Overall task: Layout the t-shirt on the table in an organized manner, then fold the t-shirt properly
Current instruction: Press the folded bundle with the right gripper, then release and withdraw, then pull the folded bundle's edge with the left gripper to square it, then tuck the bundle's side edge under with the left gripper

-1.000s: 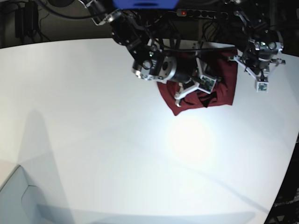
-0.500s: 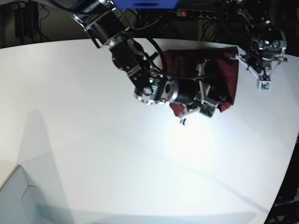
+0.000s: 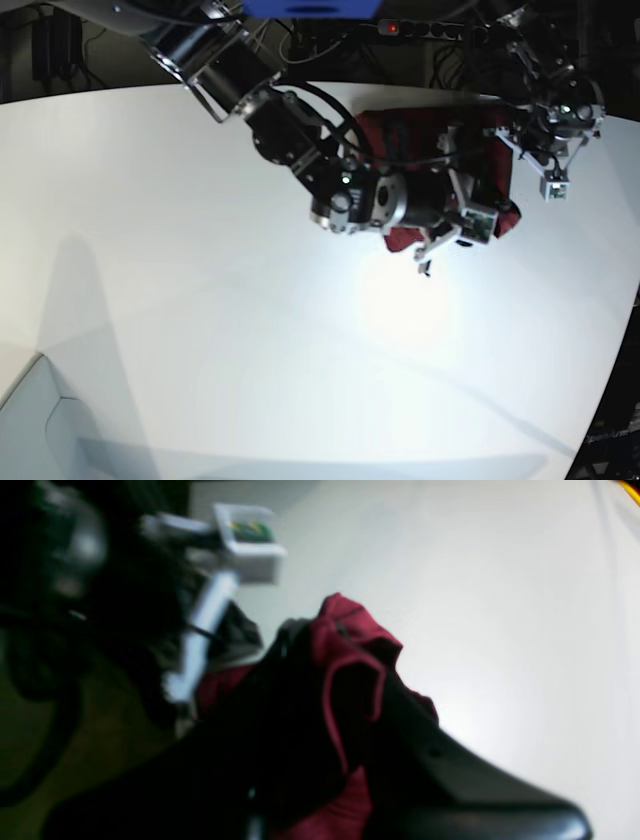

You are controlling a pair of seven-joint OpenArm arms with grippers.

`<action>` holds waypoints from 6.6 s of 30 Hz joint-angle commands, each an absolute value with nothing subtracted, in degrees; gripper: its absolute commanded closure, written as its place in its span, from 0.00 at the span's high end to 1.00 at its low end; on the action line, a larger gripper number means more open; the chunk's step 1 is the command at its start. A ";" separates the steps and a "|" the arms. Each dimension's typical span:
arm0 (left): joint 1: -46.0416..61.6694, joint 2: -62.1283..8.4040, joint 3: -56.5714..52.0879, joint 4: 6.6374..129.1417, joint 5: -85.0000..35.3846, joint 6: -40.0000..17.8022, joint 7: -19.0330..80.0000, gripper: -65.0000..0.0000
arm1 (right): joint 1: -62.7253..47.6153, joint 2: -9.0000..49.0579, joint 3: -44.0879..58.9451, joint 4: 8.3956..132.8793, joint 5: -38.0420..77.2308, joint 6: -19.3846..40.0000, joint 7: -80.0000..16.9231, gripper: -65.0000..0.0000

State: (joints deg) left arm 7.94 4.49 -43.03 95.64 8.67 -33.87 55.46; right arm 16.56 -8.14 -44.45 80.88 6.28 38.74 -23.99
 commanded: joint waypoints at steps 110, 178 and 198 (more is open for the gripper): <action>15.08 9.00 -46.90 102.99 -39.87 -40.00 64.66 0.74 | 1.80 5.32 -7.60 76.53 7.08 35.03 -0.92 0.60; 14.90 8.66 -54.11 108.26 -50.07 -36.62 64.48 0.83 | 0.40 5.41 -7.25 76.53 6.99 35.03 -0.92 0.60; 4.00 8.57 -53.58 102.64 -25.89 -34.59 64.48 0.80 | 0.48 5.76 -7.25 76.44 6.99 35.03 -0.92 0.60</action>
State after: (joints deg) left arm 4.51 8.73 -53.69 102.10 -25.08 -34.50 65.28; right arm -0.49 5.69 -7.29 75.44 6.26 34.65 -2.52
